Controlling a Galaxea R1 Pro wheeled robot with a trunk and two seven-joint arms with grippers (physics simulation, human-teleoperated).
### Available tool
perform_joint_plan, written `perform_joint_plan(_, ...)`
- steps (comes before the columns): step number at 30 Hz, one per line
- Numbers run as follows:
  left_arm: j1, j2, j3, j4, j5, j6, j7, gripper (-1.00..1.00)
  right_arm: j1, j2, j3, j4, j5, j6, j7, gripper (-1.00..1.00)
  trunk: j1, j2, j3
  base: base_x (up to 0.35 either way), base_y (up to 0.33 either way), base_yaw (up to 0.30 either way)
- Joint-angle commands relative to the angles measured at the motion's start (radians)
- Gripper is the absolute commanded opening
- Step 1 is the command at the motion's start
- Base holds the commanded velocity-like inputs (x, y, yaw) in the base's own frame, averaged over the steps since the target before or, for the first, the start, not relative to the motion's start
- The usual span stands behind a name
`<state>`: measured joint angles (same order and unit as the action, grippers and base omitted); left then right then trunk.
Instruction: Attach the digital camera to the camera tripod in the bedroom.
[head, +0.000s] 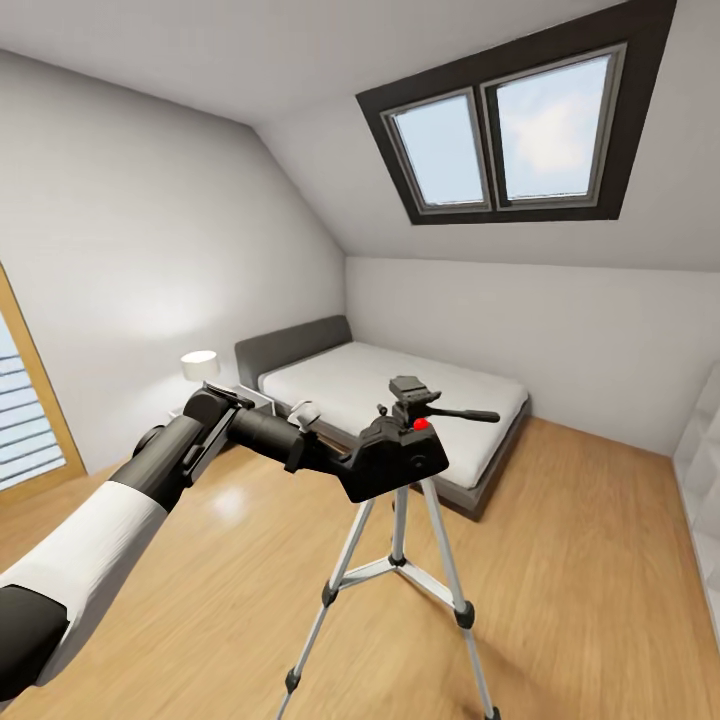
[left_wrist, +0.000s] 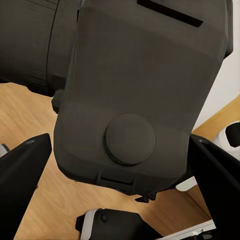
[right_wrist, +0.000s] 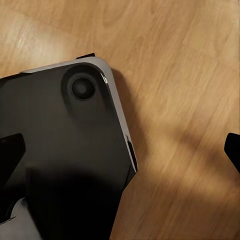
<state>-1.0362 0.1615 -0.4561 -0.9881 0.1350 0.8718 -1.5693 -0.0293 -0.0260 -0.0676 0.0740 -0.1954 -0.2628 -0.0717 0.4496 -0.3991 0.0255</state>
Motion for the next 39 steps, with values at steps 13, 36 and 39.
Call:
perform_joint_plan(13, -0.001, 0.001, -0.001, -0.001, 0.005, 0.010, -0.002, -1.00, -0.001, -0.028, -0.005, 0.002, 0.000, -0.007, -0.005, 1.00, 0.000, -0.001, 0.000, 0.004, 0.002, 0.000)
perform_joint_plan(36, -0.143, 0.014, 0.192, -0.001, 0.006, 0.175, 0.149, -1.00, -0.001, -0.040, -0.011, -0.042, -0.002, -0.009, -0.001, 1.00, 0.000, -0.001, 0.000, 0.000, 0.000, 0.000)
perform_joint_plan(39, -0.216, 0.015, 0.194, 0.026, 0.006, 0.175, 0.201, -1.00, -0.001, -0.039, -0.011, -0.042, -0.002, -0.009, 0.001, 1.00, 0.000, -0.001, 0.000, 0.000, 0.000, 0.000)
